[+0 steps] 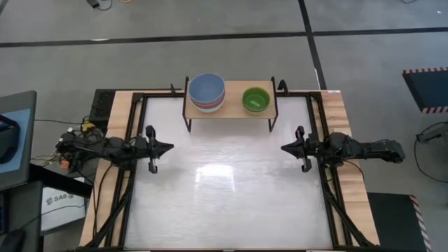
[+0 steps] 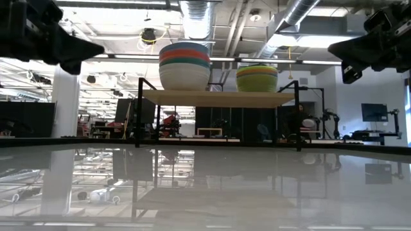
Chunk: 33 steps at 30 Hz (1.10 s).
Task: Place and stack bowls onto a shelf
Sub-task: Return to Home Position
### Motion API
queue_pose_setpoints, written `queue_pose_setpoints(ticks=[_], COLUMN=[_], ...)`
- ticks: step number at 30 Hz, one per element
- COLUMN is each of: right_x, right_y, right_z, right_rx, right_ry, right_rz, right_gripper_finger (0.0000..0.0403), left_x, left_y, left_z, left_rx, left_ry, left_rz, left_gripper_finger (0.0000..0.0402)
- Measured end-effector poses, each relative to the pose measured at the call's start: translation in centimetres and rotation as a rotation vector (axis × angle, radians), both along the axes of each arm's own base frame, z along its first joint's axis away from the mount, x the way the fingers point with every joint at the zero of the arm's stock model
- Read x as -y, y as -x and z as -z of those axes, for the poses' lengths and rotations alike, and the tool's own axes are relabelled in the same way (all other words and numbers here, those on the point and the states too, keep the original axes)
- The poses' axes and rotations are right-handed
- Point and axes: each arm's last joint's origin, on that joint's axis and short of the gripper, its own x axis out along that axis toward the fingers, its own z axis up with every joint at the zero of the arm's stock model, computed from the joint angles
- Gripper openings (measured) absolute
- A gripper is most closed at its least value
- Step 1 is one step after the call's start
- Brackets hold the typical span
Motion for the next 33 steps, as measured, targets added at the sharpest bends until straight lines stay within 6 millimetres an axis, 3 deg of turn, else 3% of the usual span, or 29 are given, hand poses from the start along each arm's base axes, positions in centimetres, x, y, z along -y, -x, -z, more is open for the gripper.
queue_pose_setpoints(ticks=[7, 24, 33], right_x=[0.01, 0.0, 0.0], right_y=[-0.01, -0.08, -0.09], right_z=[0.15, 0.79, 0.85], right_rx=[-0.015, -0.081, -0.086], right_ry=[-0.033, -0.034, -0.034], right_rz=[-0.002, -0.001, -0.001], right_gripper_finger=[0.0027, 0.0034, 0.0035], left_x=[-0.08, -0.25, -0.24], left_y=[-0.22, -0.25, -0.26], left_z=[0.93, 1.03, 1.06], left_rx=[-0.021, -0.025, 0.001], left_ry=[0.002, 0.008, 0.122], left_rz=[-0.036, -0.053, -0.04], left_gripper_finger=[0.0, 0.0, 0.0])
